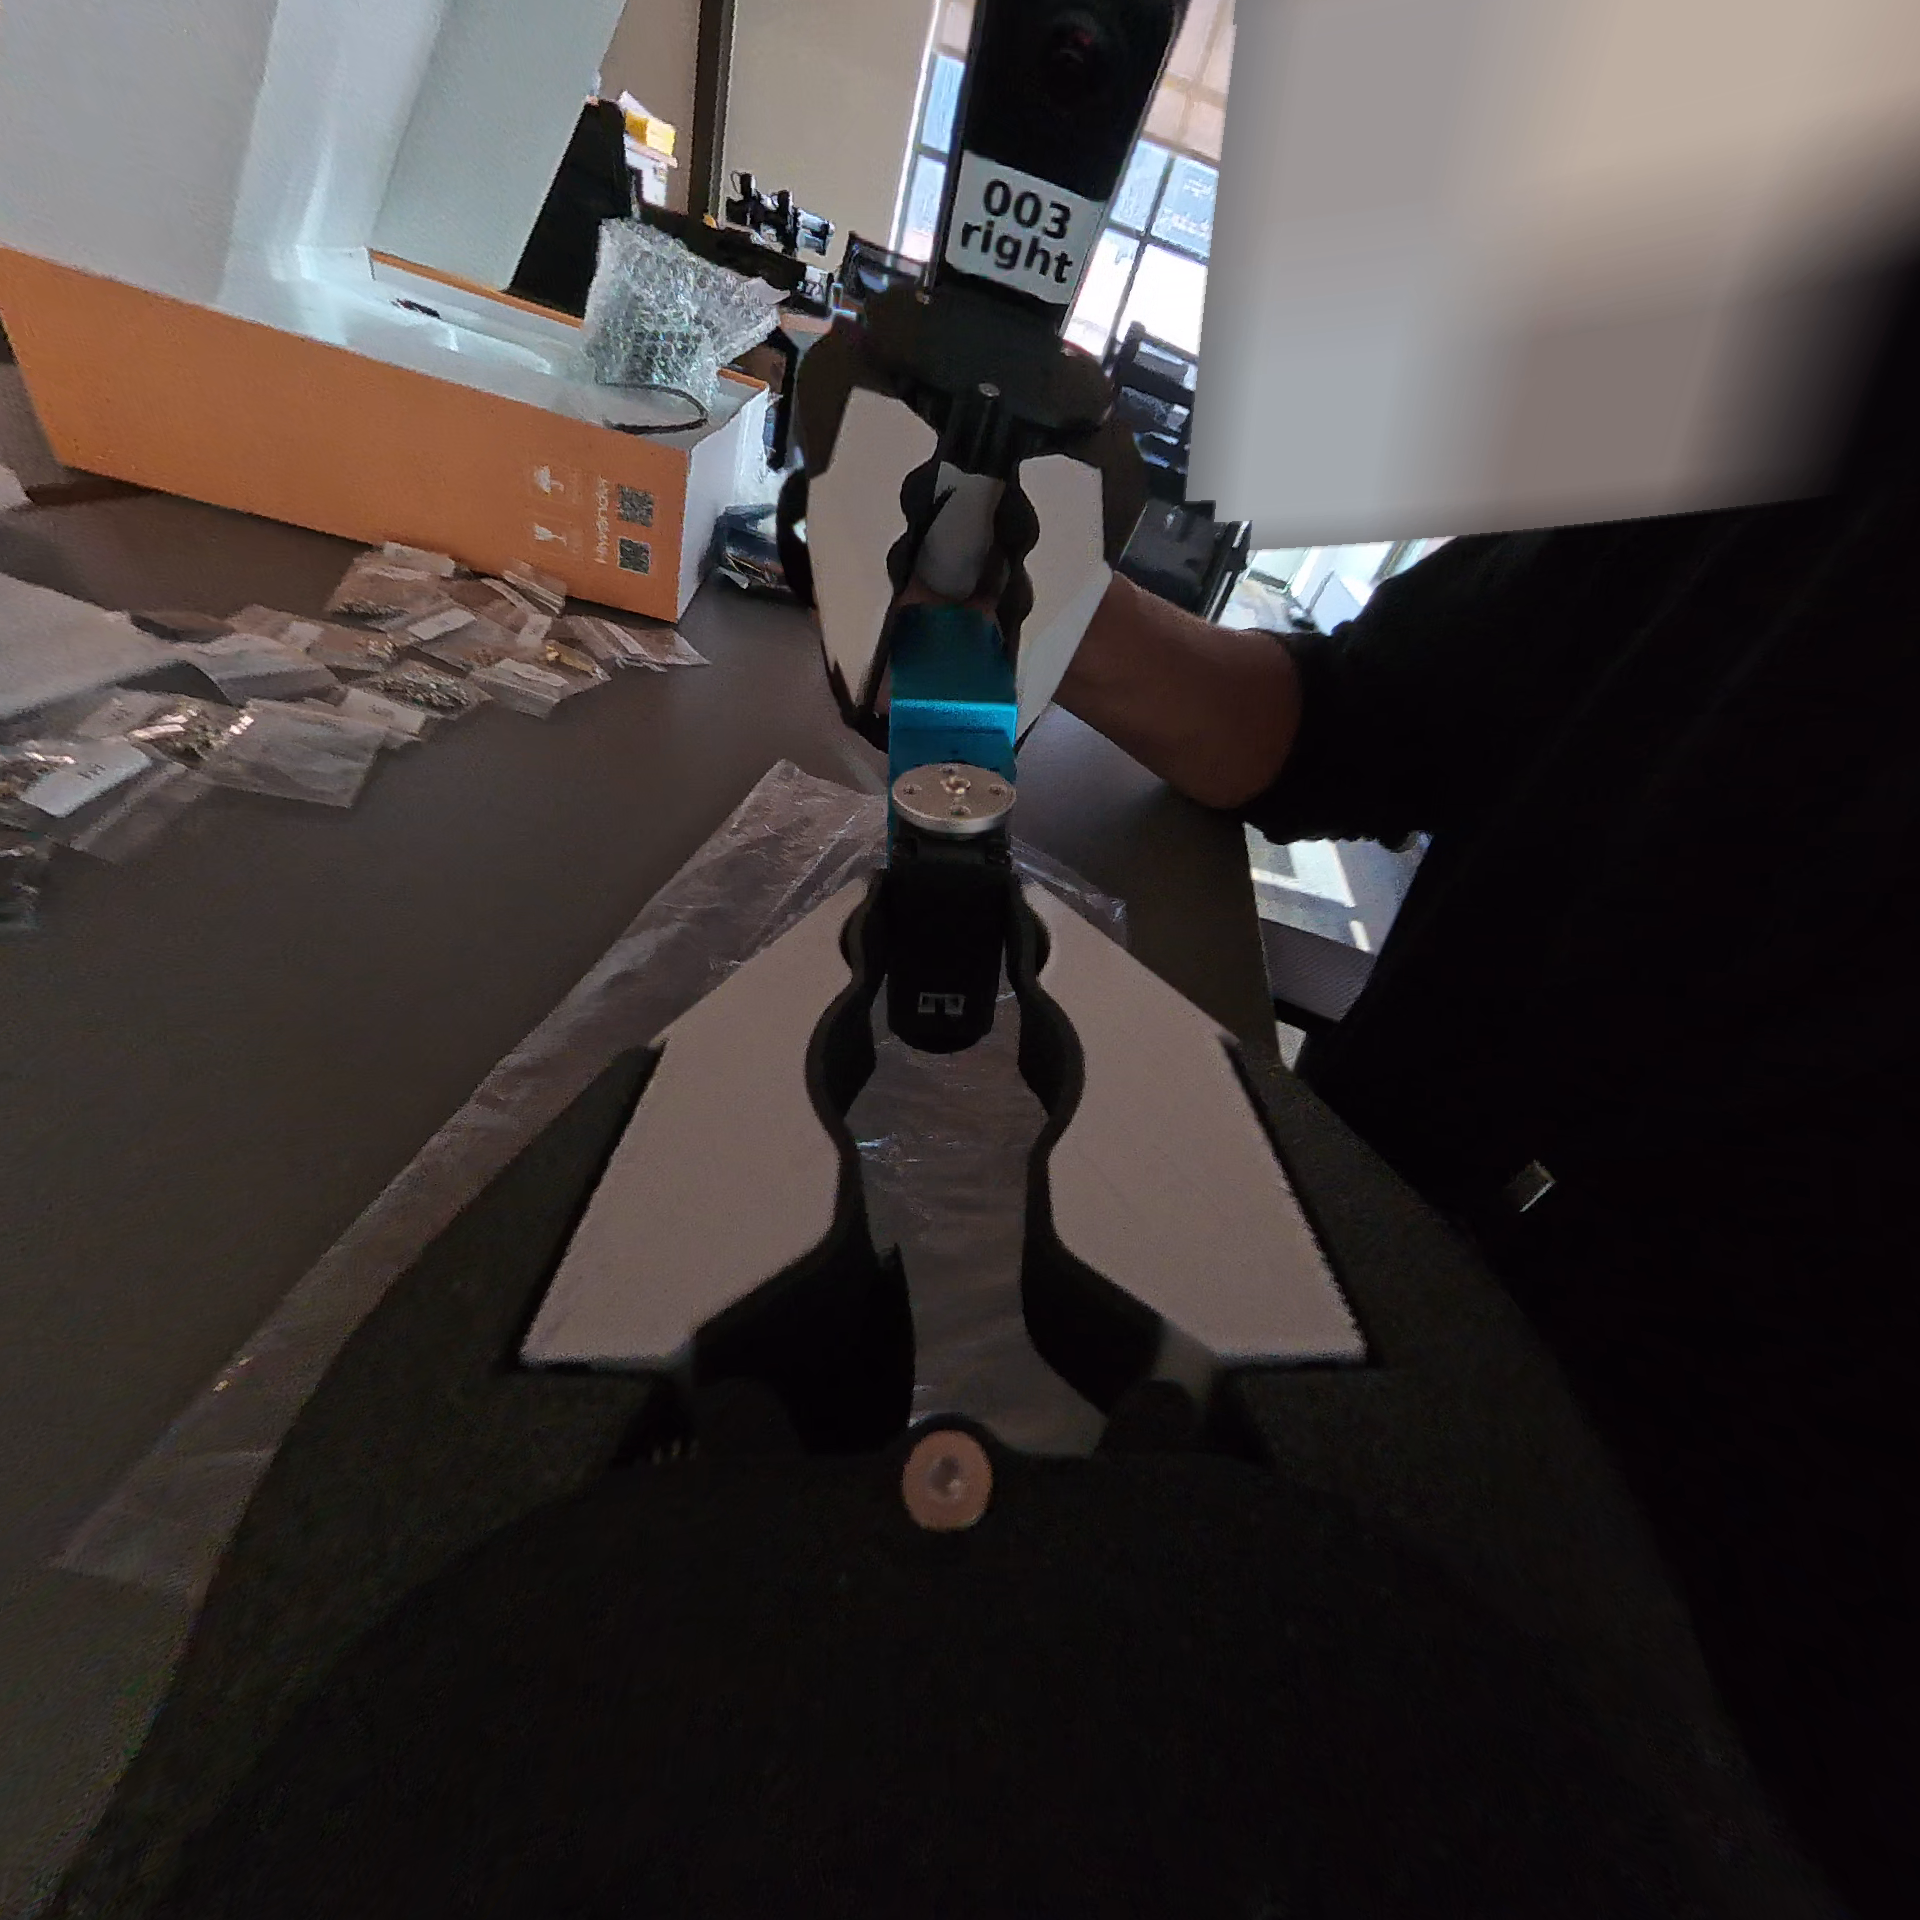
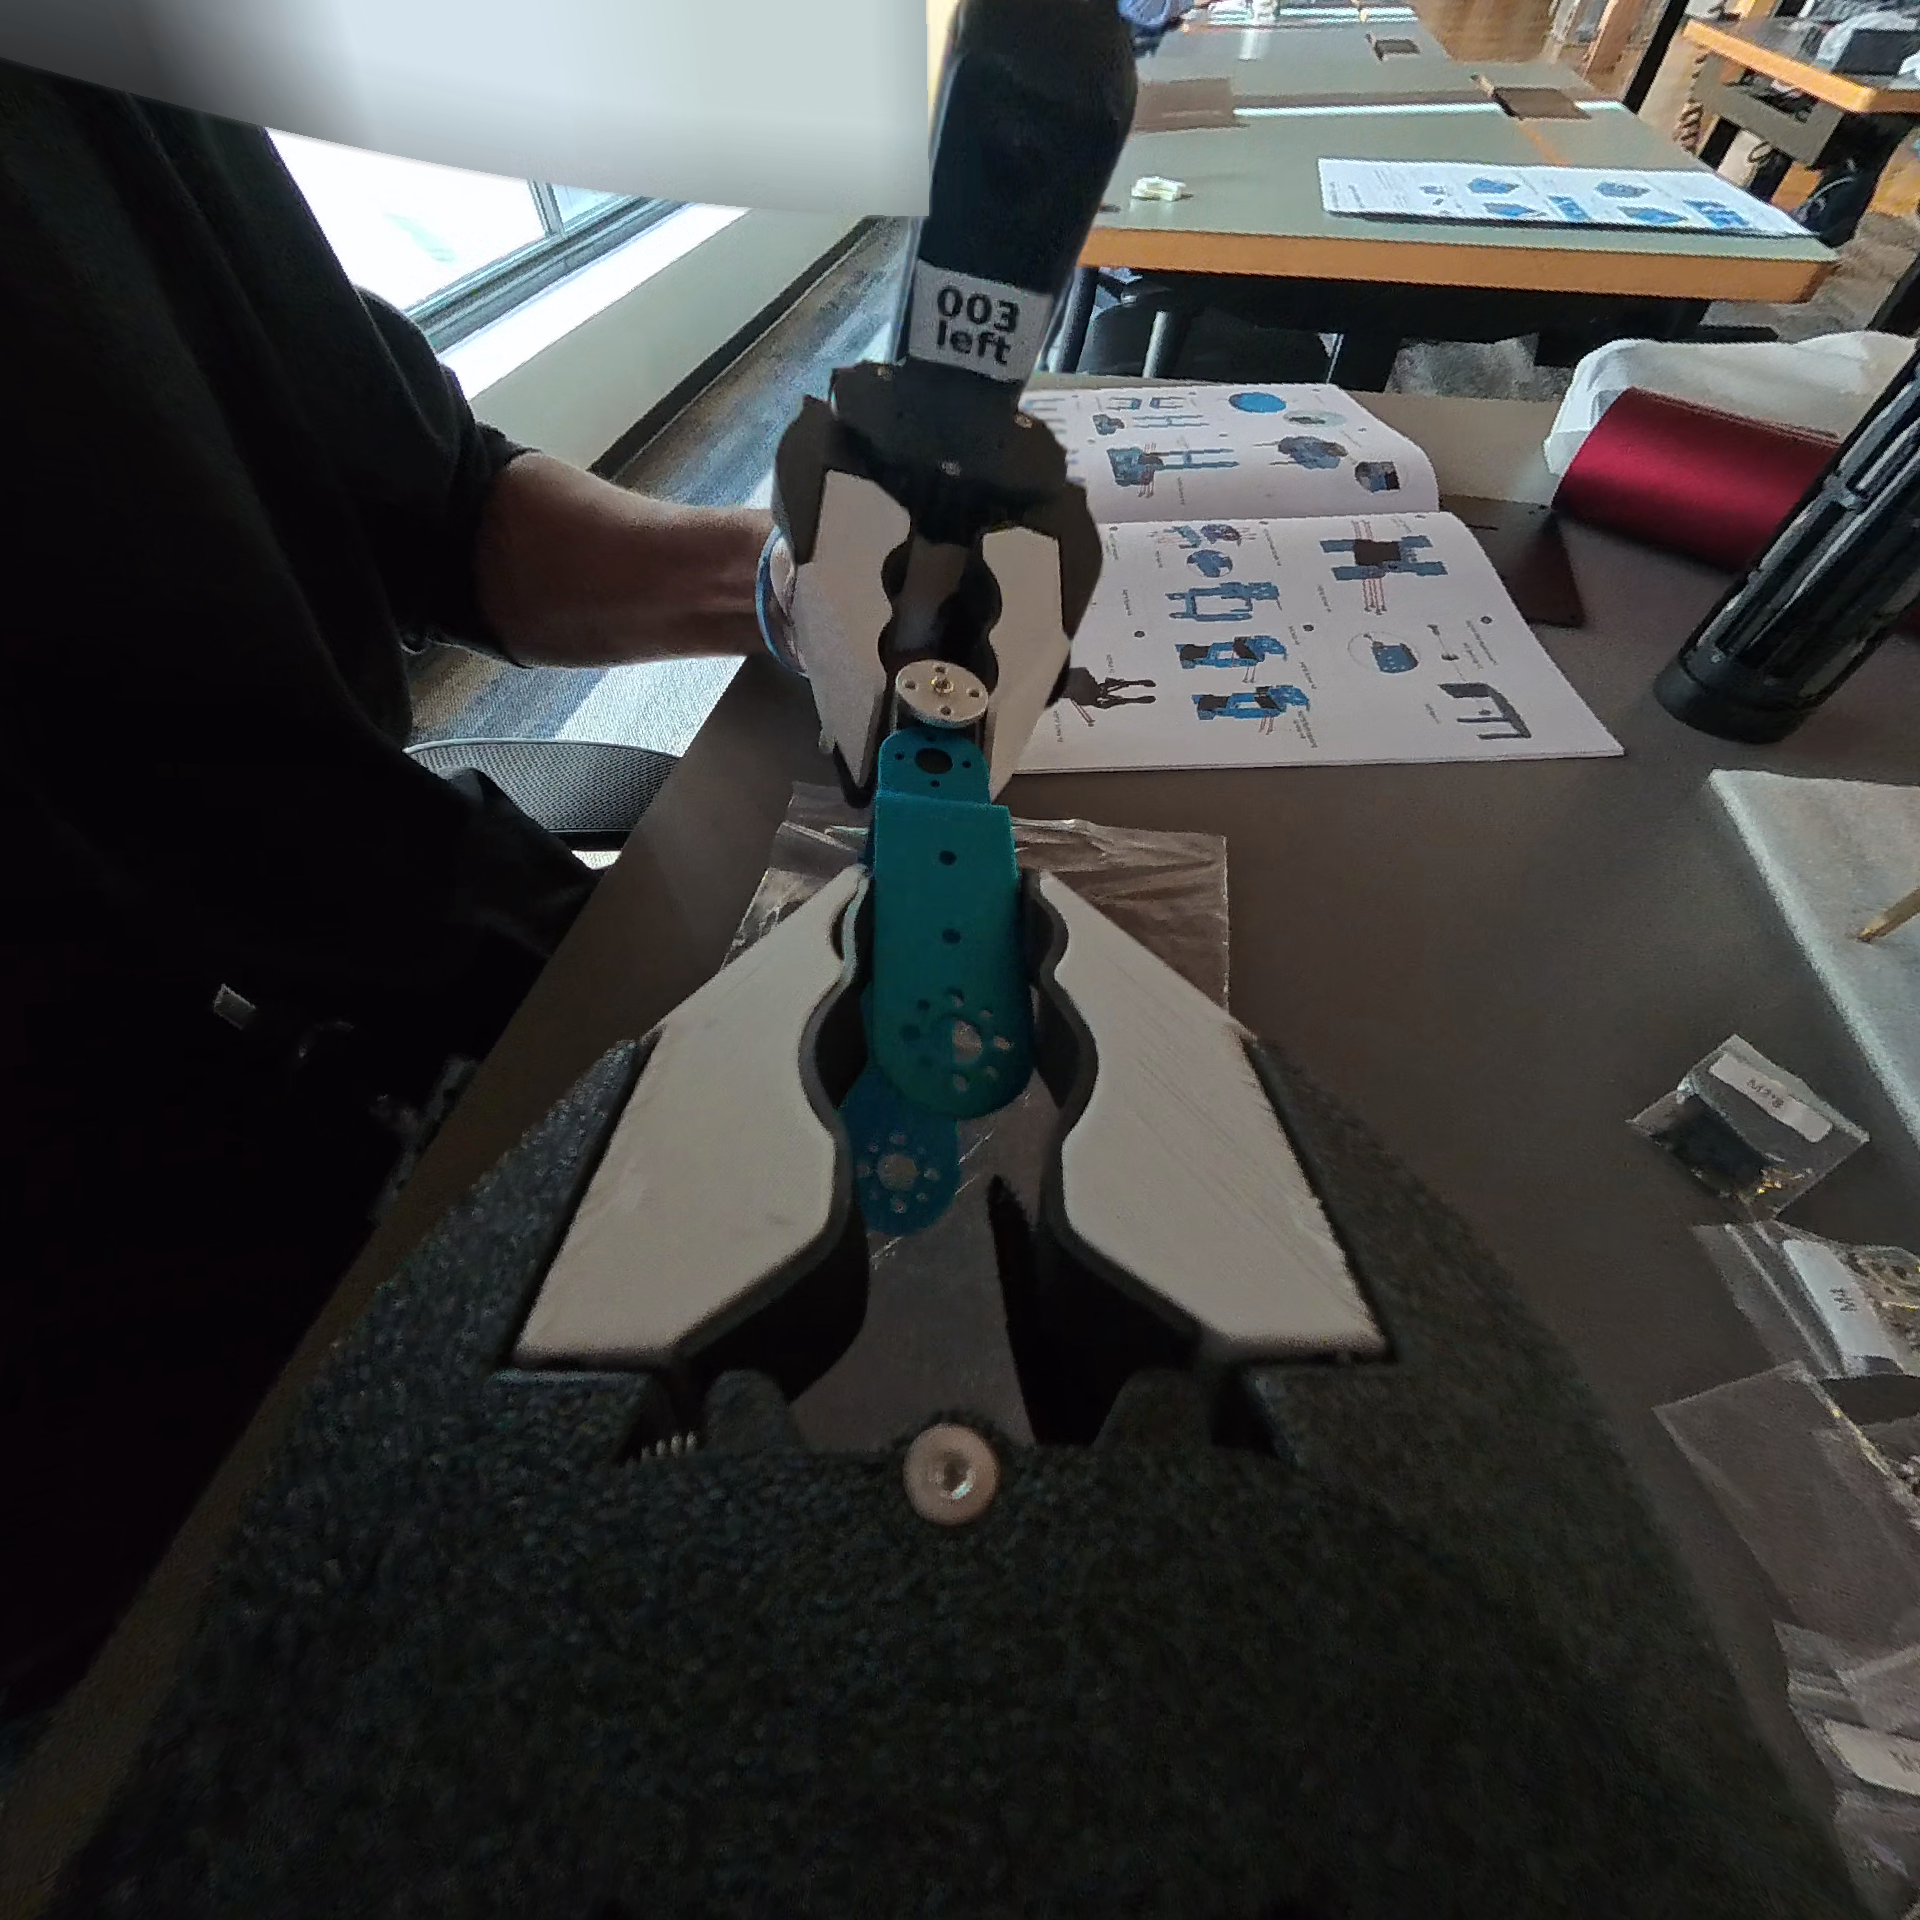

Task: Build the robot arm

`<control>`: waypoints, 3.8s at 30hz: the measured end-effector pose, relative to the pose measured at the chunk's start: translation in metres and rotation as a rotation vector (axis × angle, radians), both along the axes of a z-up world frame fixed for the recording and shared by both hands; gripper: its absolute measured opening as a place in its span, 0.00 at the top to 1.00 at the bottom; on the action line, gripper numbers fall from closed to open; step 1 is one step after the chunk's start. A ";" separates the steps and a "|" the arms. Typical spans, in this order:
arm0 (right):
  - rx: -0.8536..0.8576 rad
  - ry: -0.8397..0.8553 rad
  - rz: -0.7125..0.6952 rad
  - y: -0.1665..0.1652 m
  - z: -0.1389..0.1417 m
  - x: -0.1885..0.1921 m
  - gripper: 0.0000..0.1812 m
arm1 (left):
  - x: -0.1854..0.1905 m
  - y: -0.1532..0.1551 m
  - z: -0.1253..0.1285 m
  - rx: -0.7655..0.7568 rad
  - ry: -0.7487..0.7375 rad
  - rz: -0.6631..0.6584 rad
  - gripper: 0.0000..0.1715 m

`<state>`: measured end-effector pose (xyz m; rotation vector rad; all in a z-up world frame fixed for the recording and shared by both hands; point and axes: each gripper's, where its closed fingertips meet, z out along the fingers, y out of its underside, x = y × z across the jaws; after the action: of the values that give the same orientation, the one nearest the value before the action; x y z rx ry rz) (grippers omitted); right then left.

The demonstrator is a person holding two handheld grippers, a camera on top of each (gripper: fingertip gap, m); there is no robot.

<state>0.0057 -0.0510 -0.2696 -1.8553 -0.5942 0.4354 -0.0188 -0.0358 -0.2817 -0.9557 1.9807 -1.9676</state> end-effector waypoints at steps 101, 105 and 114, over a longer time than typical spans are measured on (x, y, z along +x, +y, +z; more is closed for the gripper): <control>-0.537 0.289 0.217 -0.006 -0.068 -0.036 0.64 | -0.034 0.032 -0.015 -0.392 0.566 0.102 0.57; -0.577 0.361 0.264 -0.012 -0.067 -0.042 0.64 | -0.037 0.035 -0.024 0.230 0.108 0.144 0.50; -0.650 0.526 0.344 -0.025 -0.056 -0.045 0.64 | -0.008 0.003 -0.045 0.873 -0.322 -0.058 0.60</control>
<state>-0.0391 -0.0756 -0.3256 -2.1086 -0.4288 1.4306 -0.0271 -0.0331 -0.3266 -0.3342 2.3045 -0.9648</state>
